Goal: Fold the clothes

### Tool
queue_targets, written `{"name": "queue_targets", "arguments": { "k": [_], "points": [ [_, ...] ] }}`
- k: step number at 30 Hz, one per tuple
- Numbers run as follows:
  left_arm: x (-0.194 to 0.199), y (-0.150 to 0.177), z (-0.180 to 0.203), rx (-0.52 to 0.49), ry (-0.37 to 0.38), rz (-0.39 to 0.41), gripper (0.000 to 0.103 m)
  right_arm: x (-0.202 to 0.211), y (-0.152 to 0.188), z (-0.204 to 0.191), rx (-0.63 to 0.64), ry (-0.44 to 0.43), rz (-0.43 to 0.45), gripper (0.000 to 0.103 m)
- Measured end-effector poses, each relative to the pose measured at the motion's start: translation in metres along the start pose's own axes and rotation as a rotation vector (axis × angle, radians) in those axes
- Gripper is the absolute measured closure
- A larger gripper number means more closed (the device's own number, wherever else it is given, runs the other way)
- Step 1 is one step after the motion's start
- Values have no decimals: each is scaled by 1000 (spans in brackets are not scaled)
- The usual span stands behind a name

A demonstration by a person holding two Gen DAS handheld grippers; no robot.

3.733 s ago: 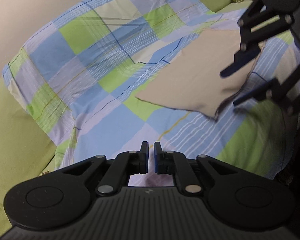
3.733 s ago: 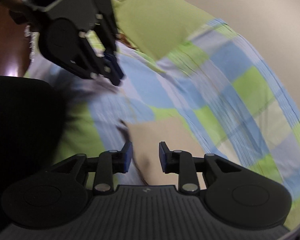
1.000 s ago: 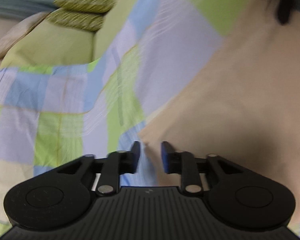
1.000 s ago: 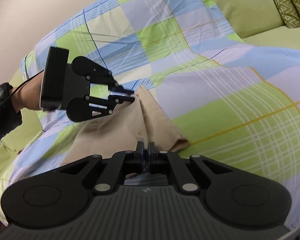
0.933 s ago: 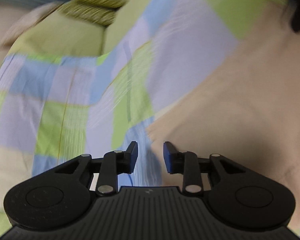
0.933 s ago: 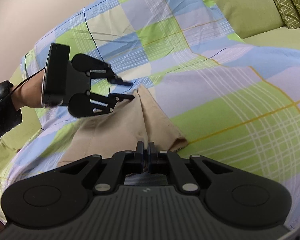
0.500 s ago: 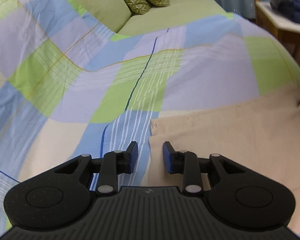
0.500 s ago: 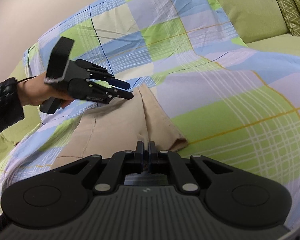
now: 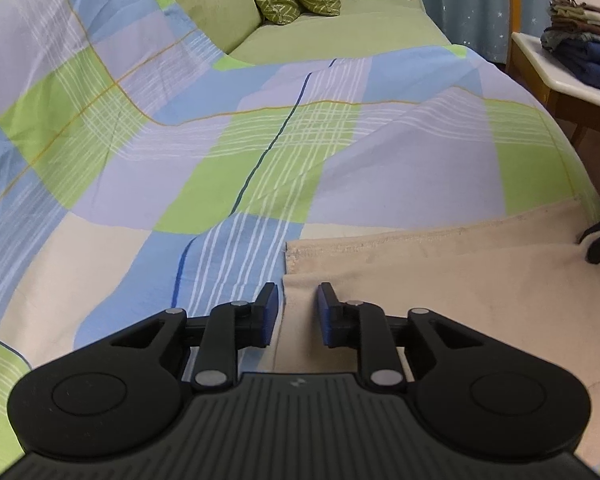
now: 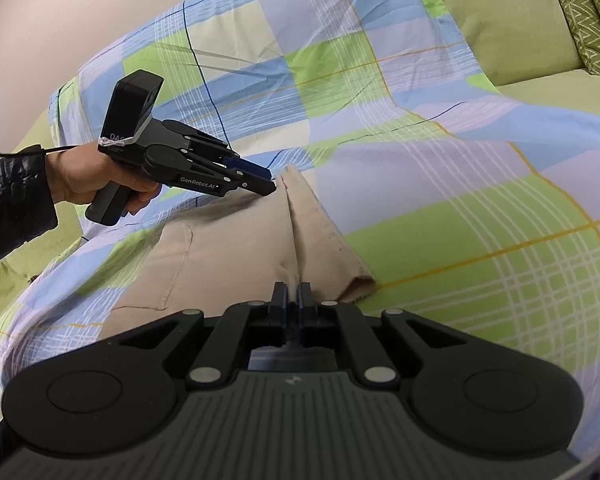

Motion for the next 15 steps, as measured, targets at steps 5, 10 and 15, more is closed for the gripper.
{"name": "queue_targets", "arguments": {
  "k": [5, 10, 15],
  "points": [
    [-2, 0, -1, 42, 17, -8, 83, 0, 0, 2, 3, -3, -5, 99],
    [11, 4, 9, 36, -20, 21, 103, 0, 0, 0, 13, 1, -8, 99],
    [41, 11, 16, 67, -51, 118, 103, 4, -3, -3, 31, 3, -1, 102]
  ]
}}
Point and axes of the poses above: each gripper's, at about its wrist camera, not at the fingertips, and x roughly against the way its jaws point, z to its right, y to its underside, the point moved 2 cm from there along -x, roughly the way its jaws point, and after that the axes turned 1 degree about -z, right-handed, at the moved point
